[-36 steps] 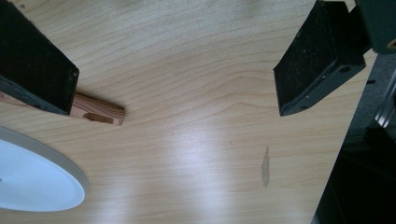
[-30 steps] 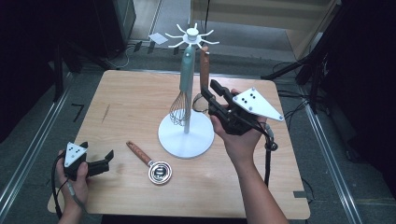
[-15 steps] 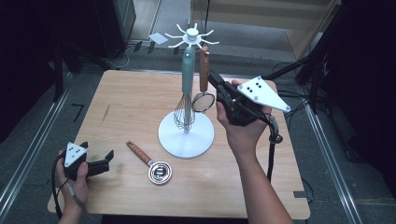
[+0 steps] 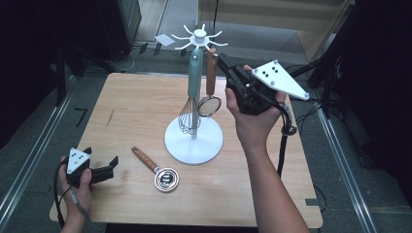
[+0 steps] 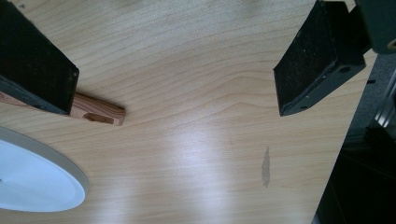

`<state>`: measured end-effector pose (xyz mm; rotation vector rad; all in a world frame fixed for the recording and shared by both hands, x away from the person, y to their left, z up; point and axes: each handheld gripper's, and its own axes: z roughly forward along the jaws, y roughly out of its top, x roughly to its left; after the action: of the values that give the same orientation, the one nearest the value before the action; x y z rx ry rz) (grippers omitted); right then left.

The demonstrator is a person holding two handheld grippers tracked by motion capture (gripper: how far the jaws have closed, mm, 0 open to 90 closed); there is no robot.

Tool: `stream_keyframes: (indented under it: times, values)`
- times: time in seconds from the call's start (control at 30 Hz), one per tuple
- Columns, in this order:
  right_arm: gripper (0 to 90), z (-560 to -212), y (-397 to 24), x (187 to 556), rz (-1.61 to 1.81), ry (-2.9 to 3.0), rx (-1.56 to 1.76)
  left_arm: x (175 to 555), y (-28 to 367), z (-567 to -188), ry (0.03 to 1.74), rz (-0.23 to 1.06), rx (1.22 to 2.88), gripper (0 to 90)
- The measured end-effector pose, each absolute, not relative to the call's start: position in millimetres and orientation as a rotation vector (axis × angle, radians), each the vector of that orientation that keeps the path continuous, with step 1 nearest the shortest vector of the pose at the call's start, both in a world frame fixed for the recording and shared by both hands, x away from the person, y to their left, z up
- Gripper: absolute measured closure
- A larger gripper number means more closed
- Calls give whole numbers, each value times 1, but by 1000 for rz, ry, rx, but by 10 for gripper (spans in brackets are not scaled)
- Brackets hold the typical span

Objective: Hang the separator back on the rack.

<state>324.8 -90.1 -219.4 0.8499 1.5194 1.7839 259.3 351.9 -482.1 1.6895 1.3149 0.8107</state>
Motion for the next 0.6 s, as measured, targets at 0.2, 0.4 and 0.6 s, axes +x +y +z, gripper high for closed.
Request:
stream_keyframes:
  times: [0.2,0.4,0.6]
  values:
    - [900,-214,-87,322,1799,1530,819,259,352,-482,1313,812,1696,0]
    - [900,-214,-82,319,1799,1546,791,259,352,-482,1314,813,1694,0]
    - [900,-215,-73,314,1788,1565,762,259,352,-482,1315,811,1693,0]
